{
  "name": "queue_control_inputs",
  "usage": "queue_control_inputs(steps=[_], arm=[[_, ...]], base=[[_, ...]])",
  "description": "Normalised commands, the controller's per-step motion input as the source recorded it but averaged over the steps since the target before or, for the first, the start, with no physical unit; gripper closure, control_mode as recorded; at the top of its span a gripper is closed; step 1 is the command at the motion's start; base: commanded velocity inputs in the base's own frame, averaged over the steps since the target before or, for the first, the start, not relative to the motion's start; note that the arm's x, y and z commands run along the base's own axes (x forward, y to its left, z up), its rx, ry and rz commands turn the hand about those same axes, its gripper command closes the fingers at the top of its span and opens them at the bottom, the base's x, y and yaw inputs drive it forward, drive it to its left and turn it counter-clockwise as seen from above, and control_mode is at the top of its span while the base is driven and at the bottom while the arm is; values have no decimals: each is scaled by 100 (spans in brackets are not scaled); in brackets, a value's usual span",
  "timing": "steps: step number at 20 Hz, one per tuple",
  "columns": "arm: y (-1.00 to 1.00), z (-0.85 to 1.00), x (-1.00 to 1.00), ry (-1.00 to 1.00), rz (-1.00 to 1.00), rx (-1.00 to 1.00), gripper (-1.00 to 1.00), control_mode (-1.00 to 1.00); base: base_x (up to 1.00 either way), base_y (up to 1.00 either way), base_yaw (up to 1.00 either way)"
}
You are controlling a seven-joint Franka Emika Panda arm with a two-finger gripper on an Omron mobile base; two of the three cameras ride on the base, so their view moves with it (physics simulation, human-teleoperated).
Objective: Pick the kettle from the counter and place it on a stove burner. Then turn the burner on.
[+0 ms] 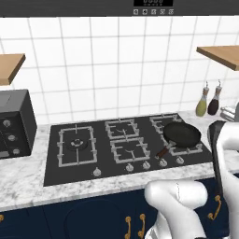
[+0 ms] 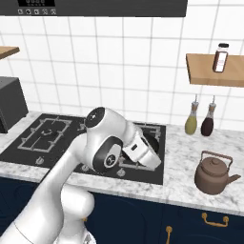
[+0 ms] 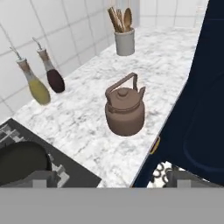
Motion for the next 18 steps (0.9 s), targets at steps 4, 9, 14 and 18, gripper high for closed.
queue_control_inputs(steps=[4, 9, 14, 18], arm=[[-100, 8, 30, 13, -15, 29, -100, -100], [-100, 0, 13, 21, -4, 43, -100, -100], [-100, -14, 53, 19, 0, 41, -100, -100], [-96, -48, 65, 17, -2, 26, -100, -100]], base=[[0, 0, 0], [0, 0, 0], [0, 0, 0], [0, 0, 0]])
